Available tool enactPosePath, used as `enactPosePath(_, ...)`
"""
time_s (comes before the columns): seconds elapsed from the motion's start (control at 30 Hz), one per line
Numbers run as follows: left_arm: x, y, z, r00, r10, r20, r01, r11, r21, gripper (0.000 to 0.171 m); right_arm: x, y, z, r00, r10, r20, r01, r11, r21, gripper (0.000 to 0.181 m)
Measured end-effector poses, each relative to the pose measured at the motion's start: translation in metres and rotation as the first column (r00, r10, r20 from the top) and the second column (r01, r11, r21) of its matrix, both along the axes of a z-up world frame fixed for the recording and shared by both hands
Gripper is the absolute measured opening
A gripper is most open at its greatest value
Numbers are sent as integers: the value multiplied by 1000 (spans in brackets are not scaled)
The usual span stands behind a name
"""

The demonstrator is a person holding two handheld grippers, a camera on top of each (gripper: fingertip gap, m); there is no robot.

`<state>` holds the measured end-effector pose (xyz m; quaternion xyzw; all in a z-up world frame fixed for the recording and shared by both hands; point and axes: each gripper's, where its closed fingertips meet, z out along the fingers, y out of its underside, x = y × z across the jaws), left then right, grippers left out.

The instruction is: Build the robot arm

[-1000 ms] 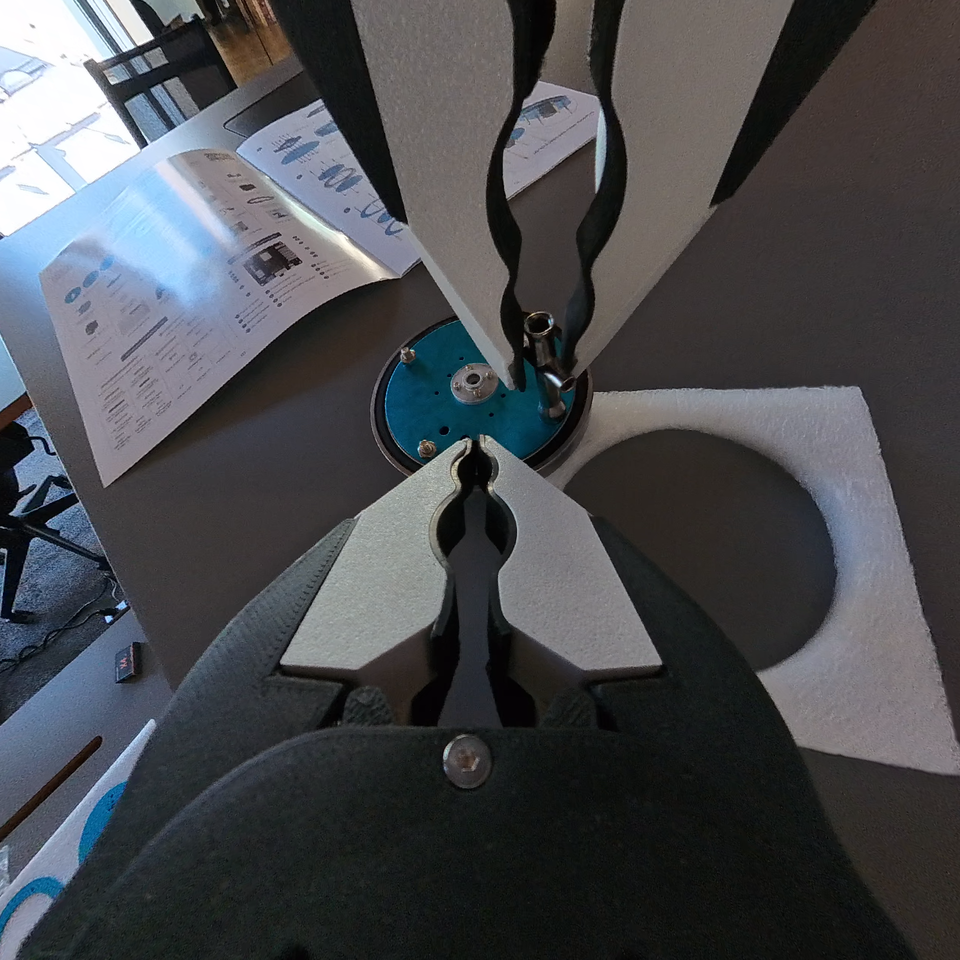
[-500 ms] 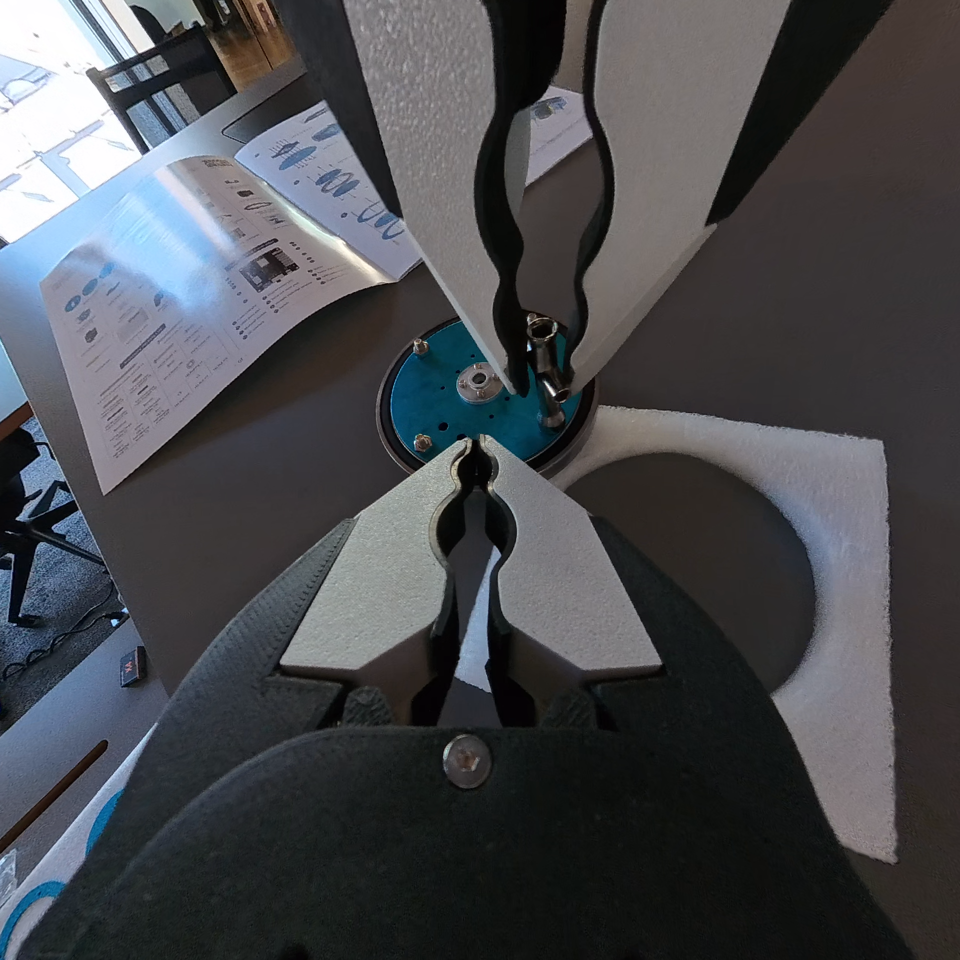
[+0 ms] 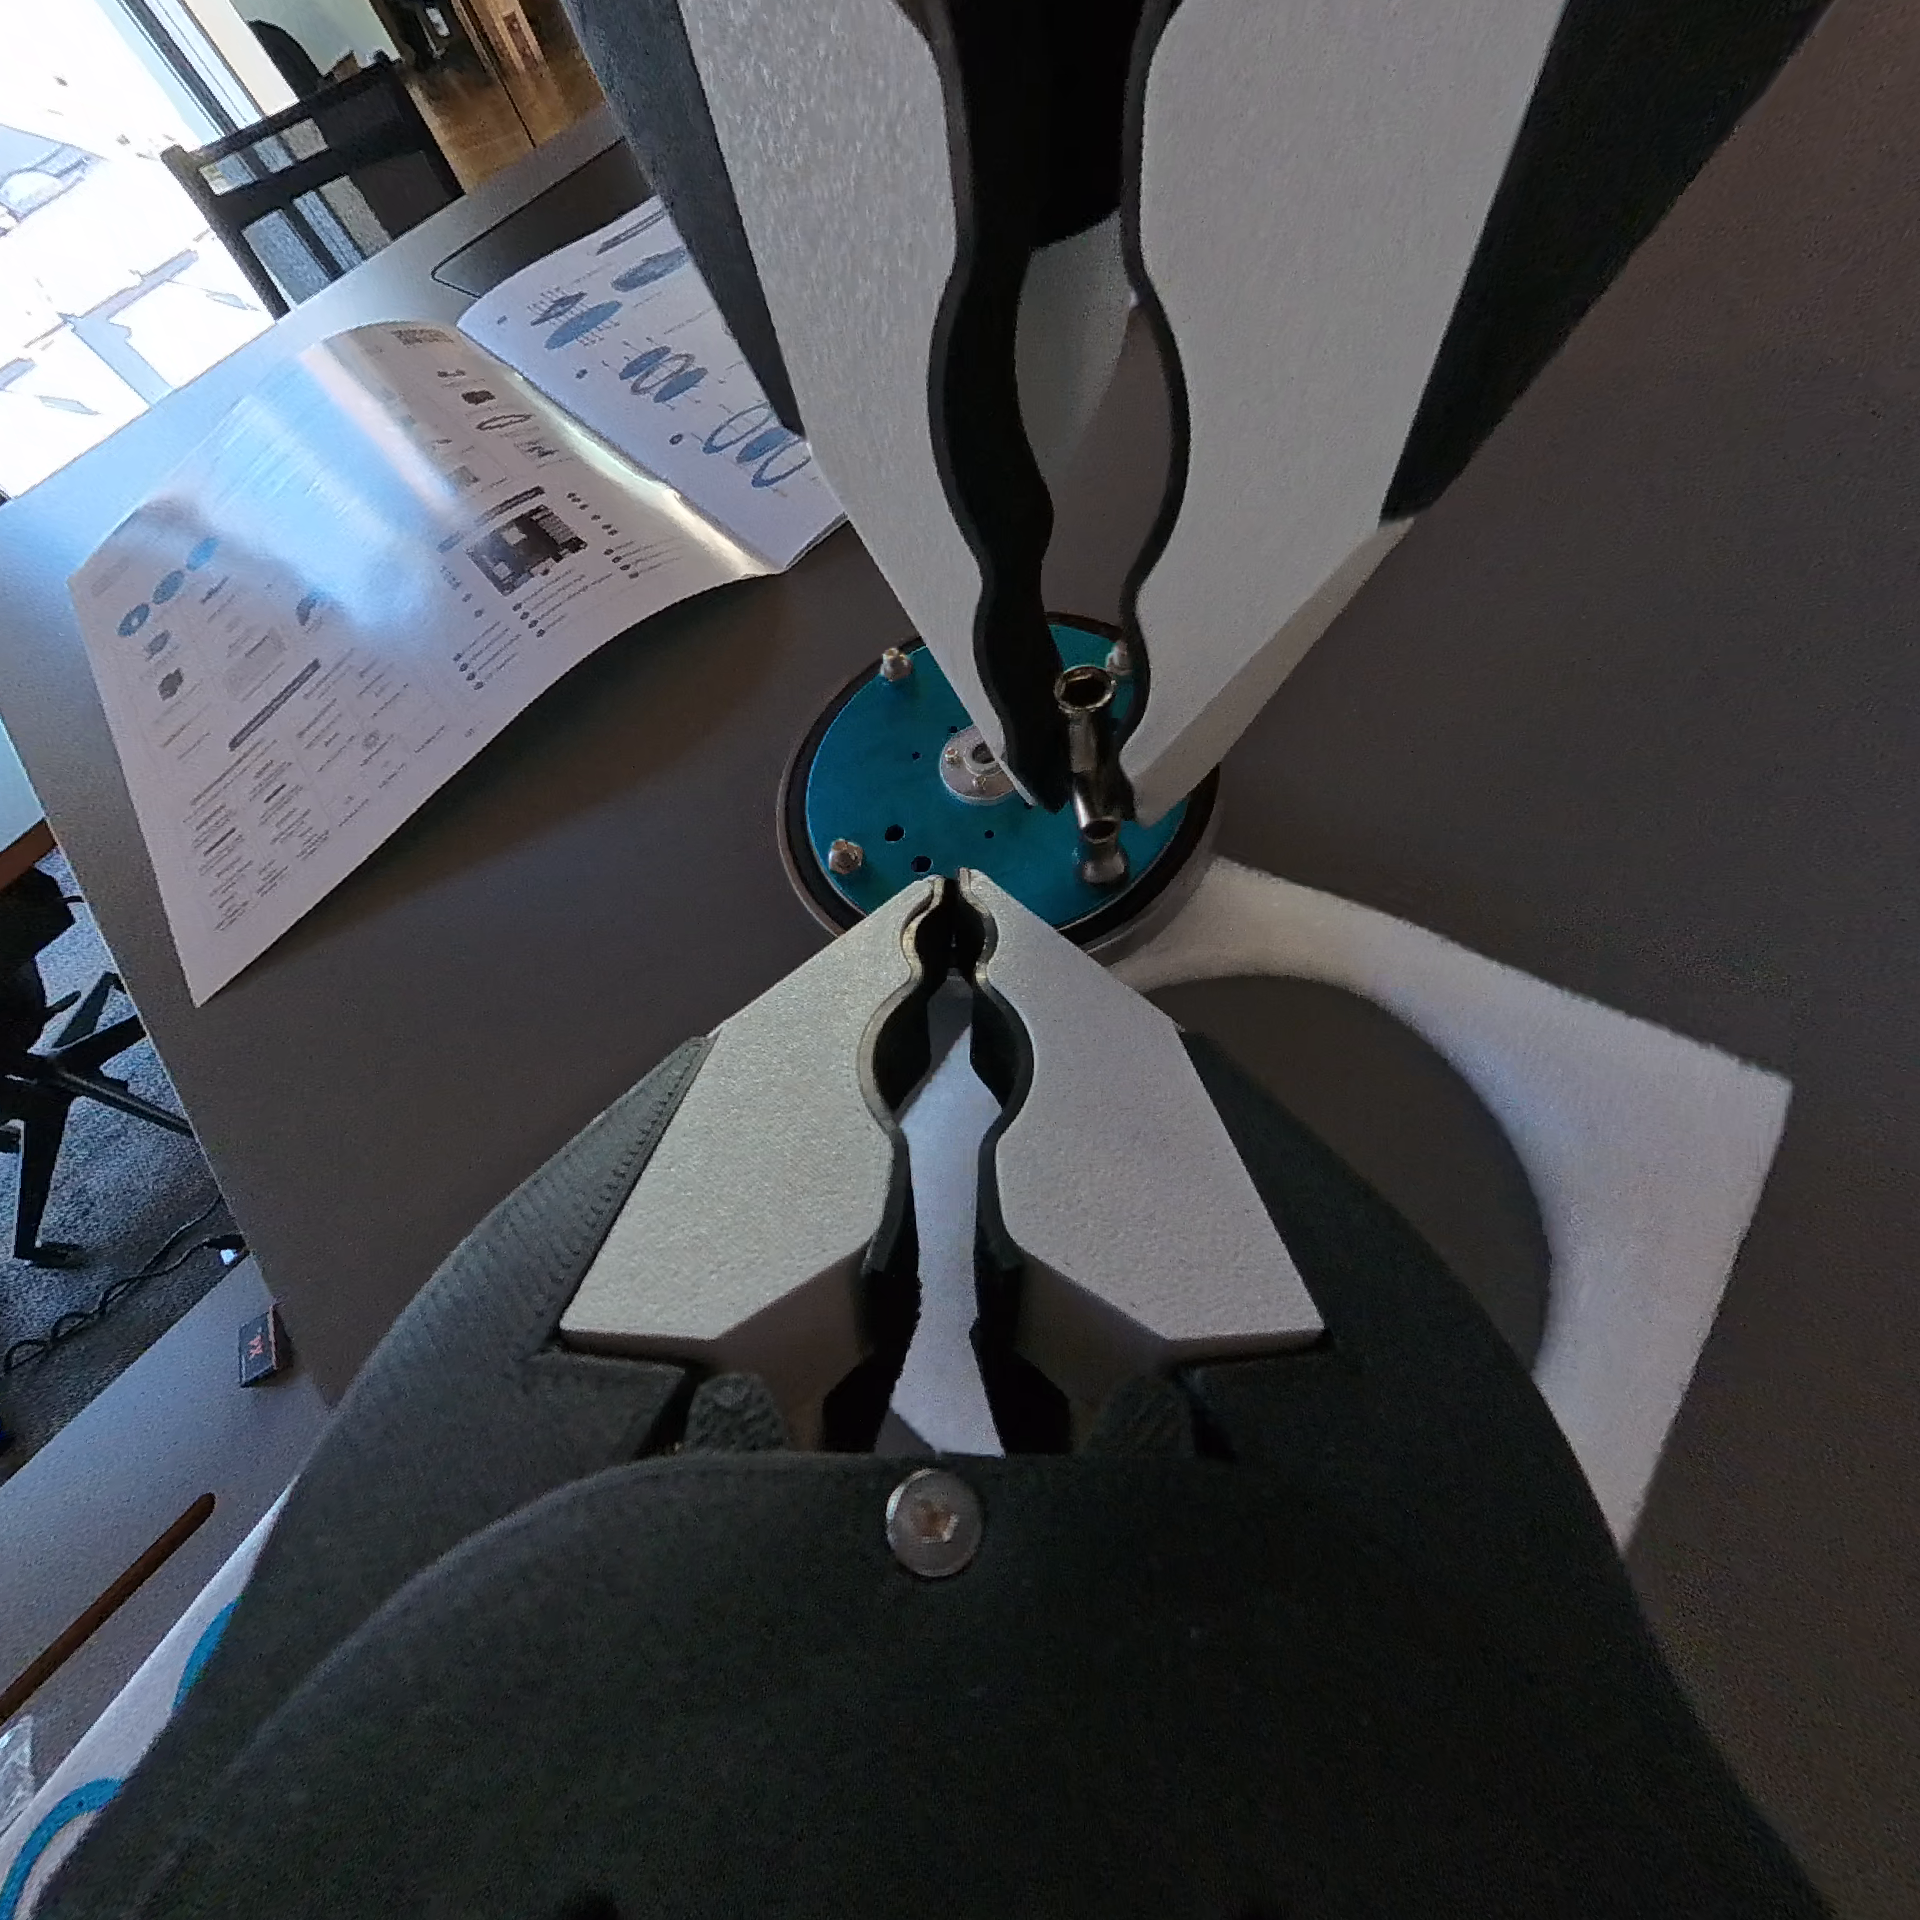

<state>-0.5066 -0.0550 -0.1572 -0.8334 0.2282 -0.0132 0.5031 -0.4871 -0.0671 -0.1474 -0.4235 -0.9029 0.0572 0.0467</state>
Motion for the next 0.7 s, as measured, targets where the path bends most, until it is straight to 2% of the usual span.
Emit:
enactPosePath(0.3, 1, 0, 0, 1000, -4, -1, 4, 1000, 1, 0, 0, 0, 0, 999, -42, 0, 42, 999, -4, 11)
enactPosePath(0.53, 2, 0, 0, 1000, -7, -7, 8, 1000, 4, 0, 1, -1, 0, 987, -161, 17, 162, 985, -58, 12)
enactPosePath(0.6, 2, 0, 0, 1000, -7, -7, 8, 1000, 5, 0, 1, -2, 1, 995, -97, 4, 97, 994, -46, 11)
enactPosePath(0.7, 2, 0, 0, 1000, -6, -8, 6, 1000, 5, 0, 2, 1, 1, 997, 75, -31, -74, 997, 26, 9)
